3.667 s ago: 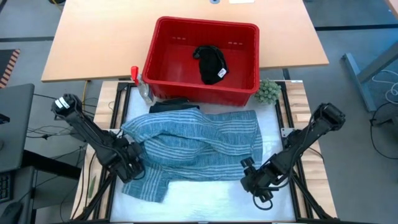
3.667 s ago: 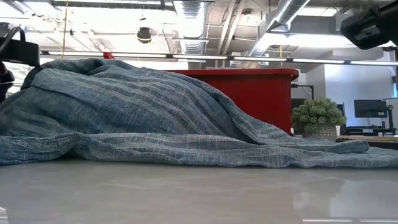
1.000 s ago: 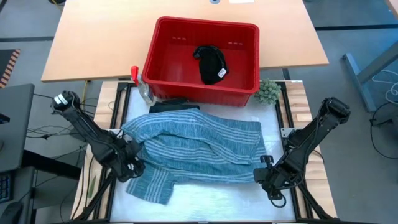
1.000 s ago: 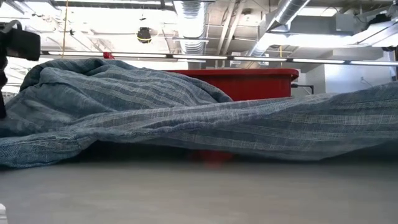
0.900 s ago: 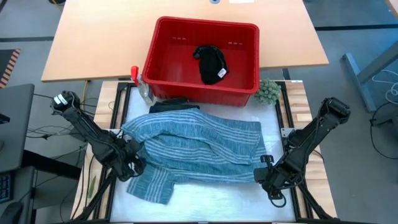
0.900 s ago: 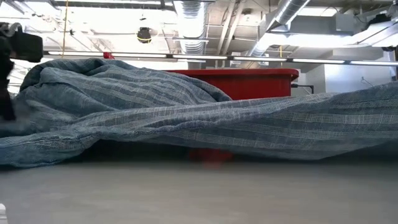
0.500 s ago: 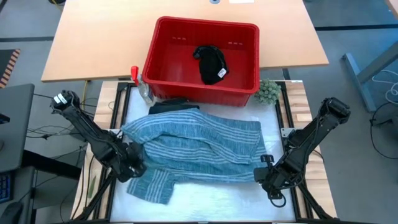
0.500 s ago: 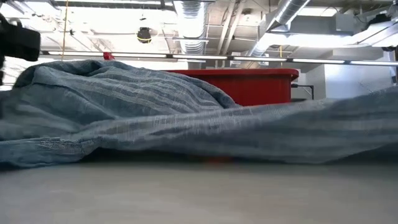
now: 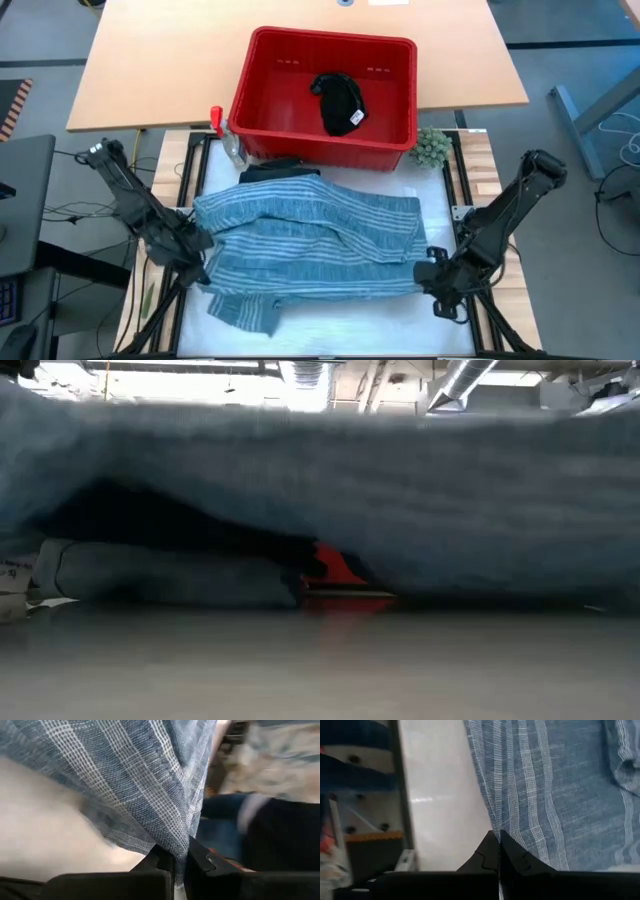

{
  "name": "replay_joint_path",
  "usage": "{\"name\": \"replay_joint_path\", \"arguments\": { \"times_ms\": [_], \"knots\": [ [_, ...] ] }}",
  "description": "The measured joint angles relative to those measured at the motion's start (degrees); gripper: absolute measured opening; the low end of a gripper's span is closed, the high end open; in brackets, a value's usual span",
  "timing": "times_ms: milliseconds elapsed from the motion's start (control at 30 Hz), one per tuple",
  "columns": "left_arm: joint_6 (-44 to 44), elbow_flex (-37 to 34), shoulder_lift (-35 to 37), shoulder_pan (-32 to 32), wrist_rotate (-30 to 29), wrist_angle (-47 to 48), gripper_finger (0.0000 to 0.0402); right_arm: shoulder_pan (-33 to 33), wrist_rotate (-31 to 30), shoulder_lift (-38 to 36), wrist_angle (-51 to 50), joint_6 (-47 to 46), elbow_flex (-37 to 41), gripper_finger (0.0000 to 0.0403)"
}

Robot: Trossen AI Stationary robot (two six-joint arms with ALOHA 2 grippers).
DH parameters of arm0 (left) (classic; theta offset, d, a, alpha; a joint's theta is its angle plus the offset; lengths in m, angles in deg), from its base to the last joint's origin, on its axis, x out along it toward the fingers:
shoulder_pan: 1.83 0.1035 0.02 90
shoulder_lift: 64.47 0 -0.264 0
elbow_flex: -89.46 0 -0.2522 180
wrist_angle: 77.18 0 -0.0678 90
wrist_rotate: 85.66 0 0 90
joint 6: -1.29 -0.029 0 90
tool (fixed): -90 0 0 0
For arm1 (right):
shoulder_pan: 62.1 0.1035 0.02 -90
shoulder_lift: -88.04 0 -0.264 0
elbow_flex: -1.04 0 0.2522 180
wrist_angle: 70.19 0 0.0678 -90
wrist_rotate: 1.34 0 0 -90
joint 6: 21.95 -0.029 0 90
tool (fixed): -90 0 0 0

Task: Fold laundry
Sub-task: Fold the blue shirt from the red laundry bin

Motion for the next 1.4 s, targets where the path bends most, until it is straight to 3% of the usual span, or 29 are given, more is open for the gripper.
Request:
{"name": "replay_joint_path", "arguments": {
  "times_ms": [167, 300, 467, 600, 700, 933, 1400],
  "knots": [
    [3.0, 0.0, 4.5, 0.0, 0.9, -6.3, 0.0, 1.0, -1.8, -5.1, -1.3, -5.6, 0.0, 0.0018],
    [-0.3, 0.0, 5.3, 0.0, -4.6, -13.8, 0.0, 1.0, -7.9, -6.7, -8.1, -11.7, 0.0, 0.0018],
    [-9.1, 0.1, 4.4, 0.0, -12.7, -24.4, 0.0, -0.2, -9.3, -6.8, -12.8, -18.3, 0.0, 0.0018],
    [-9.8, 0.1, 3.0, 0.0, -20.8, -23.8, 0.0, -2.0, -14.7, -6.8, -15.8, -24.7, 0.0, 0.0018],
    [-10.6, 0.1, 2.8, 0.0, -23.8, -24.6, 0.0, -4.9, -18.2, -6.8, -18.3, -25.5, 0.0, 0.0018],
    [-7.5, 0.1, 7.2, -0.1, -36.1, -17.6, 0.0, -15.2, -21.1, -6.8, -23.3, -27.9, 0.0, 0.0018],
    [-6.3, 0.1, 22.5, -0.1, -53.3, -4.2, 0.0, -34.3, -23.3, -6.8, -25.6, -15.3, 0.0, 0.0018]
  ]
}}
